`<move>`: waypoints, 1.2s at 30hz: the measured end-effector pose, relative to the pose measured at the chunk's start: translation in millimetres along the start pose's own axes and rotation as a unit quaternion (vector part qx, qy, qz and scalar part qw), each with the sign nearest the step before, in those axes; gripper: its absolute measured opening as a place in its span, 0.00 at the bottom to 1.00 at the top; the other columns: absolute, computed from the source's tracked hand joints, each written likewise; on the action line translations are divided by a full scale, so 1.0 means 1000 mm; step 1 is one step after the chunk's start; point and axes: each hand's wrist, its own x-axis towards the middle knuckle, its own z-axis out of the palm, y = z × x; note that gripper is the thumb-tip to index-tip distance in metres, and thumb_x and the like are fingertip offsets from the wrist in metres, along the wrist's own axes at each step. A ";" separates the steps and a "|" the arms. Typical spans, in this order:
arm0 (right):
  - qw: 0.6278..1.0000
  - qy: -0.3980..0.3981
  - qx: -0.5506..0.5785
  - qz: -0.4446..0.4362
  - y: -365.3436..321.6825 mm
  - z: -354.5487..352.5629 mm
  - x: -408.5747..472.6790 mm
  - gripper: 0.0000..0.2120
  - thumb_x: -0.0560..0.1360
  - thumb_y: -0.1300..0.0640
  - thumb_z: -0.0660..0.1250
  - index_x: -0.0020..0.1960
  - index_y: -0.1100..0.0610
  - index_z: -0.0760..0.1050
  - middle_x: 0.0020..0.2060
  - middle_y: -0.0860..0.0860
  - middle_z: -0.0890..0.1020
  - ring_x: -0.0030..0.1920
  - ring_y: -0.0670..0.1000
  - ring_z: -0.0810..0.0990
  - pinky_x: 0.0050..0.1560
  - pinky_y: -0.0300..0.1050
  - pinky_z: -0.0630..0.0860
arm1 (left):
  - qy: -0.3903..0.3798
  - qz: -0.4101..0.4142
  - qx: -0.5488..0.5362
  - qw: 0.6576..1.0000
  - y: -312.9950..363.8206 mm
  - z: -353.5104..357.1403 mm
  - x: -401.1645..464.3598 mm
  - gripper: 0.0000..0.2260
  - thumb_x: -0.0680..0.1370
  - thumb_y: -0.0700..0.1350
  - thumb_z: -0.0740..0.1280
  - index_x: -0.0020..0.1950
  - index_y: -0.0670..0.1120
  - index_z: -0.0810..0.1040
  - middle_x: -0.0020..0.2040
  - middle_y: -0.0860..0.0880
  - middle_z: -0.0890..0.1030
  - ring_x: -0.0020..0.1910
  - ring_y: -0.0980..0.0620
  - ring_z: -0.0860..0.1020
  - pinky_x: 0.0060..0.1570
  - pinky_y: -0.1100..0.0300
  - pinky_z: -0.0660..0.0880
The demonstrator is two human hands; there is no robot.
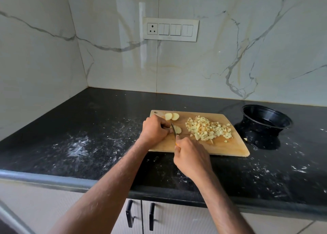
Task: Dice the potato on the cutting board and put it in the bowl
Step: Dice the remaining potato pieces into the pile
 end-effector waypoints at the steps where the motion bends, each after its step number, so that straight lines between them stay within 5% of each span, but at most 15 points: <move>1: 1.000 -0.002 0.001 0.002 -0.001 -0.002 -0.006 0.11 0.83 0.52 0.61 0.57 0.53 0.80 0.36 0.44 0.79 0.28 0.42 0.74 0.26 0.34 0.61 | 0.000 0.000 0.006 1.000 0.000 0.000 0.001 0.03 0.73 0.45 0.77 0.45 0.50 0.88 0.42 0.54 0.86 0.45 0.52 0.81 0.56 0.49 0.77; 9: 1.000 0.001 0.012 0.014 0.021 -0.052 -0.030 0.09 0.80 0.53 0.65 0.53 0.50 0.84 0.37 0.41 0.82 0.26 0.42 0.73 0.21 0.33 0.62 | -0.016 -0.001 0.037 0.999 0.004 0.000 -0.004 0.06 0.74 0.46 0.70 0.46 0.50 0.88 0.43 0.54 0.86 0.47 0.50 0.81 0.60 0.47 0.76; 12: 0.999 0.017 0.009 0.048 0.037 -0.060 -0.023 0.14 0.80 0.52 0.64 0.63 0.48 0.81 0.53 0.45 0.85 0.37 0.48 0.78 0.33 0.42 0.71 | 0.017 -0.014 0.113 0.993 0.012 0.009 -0.007 0.19 0.70 0.65 0.68 0.39 0.48 0.83 0.37 0.54 0.81 0.42 0.51 0.77 0.56 0.48 0.75; 14: 0.997 0.015 0.009 0.070 0.043 -0.058 -0.017 0.16 0.80 0.52 0.63 0.66 0.47 0.80 0.54 0.48 0.84 0.42 0.53 0.80 0.38 0.44 0.71 | 0.038 -0.032 0.198 0.979 0.021 0.018 -0.010 0.29 0.66 0.75 0.64 0.42 0.49 0.81 0.42 0.52 0.81 0.49 0.49 0.76 0.57 0.49 0.72; 19: 0.997 0.018 0.017 0.079 0.047 -0.049 -0.013 0.15 0.80 0.52 0.64 0.65 0.48 0.80 0.53 0.47 0.84 0.44 0.52 0.81 0.40 0.46 0.77 | 0.022 -0.015 0.203 0.979 0.028 0.028 -0.002 0.18 0.72 0.62 0.68 0.51 0.50 0.81 0.54 0.50 0.80 0.60 0.47 0.74 0.63 0.44 0.63; 23: 0.997 0.026 0.020 0.063 0.049 -0.038 -0.013 0.15 0.79 0.51 0.64 0.64 0.49 0.81 0.53 0.46 0.85 0.46 0.52 0.82 0.38 0.43 0.72 | -0.075 0.033 0.147 0.986 0.019 0.020 0.009 0.17 0.75 0.56 0.68 0.62 0.53 0.81 0.62 0.52 0.76 0.67 0.49 0.70 0.66 0.41 0.59; 28: 0.998 0.063 0.005 0.021 0.035 -0.023 -0.001 0.16 0.80 0.50 0.63 0.66 0.47 0.78 0.42 0.46 0.85 0.36 0.49 0.75 0.30 0.39 0.63 | -0.003 0.027 0.121 0.992 0.010 0.015 0.004 0.12 0.69 0.59 0.72 0.49 0.56 0.84 0.44 0.59 0.80 0.56 0.52 0.75 0.52 0.50 0.64; 32: 0.996 0.085 -0.011 -0.002 0.027 -0.012 0.013 0.15 0.80 0.51 0.65 0.66 0.48 0.79 0.43 0.44 0.86 0.32 0.46 0.75 0.27 0.32 0.54 | 0.008 0.010 0.109 0.994 0.012 0.016 0.001 0.13 0.70 0.57 0.75 0.54 0.58 0.86 0.51 0.60 0.84 0.59 0.54 0.77 0.53 0.51 0.62; 36: 0.997 0.064 -0.033 -0.002 0.025 -0.004 0.019 0.12 0.81 0.52 0.64 0.61 0.51 0.81 0.38 0.45 0.85 0.30 0.46 0.75 0.28 0.38 0.65 | 0.013 0.008 0.080 0.997 0.010 0.016 0.004 0.11 0.71 0.55 0.76 0.51 0.55 0.87 0.49 0.58 0.85 0.57 0.53 0.78 0.52 0.53 0.61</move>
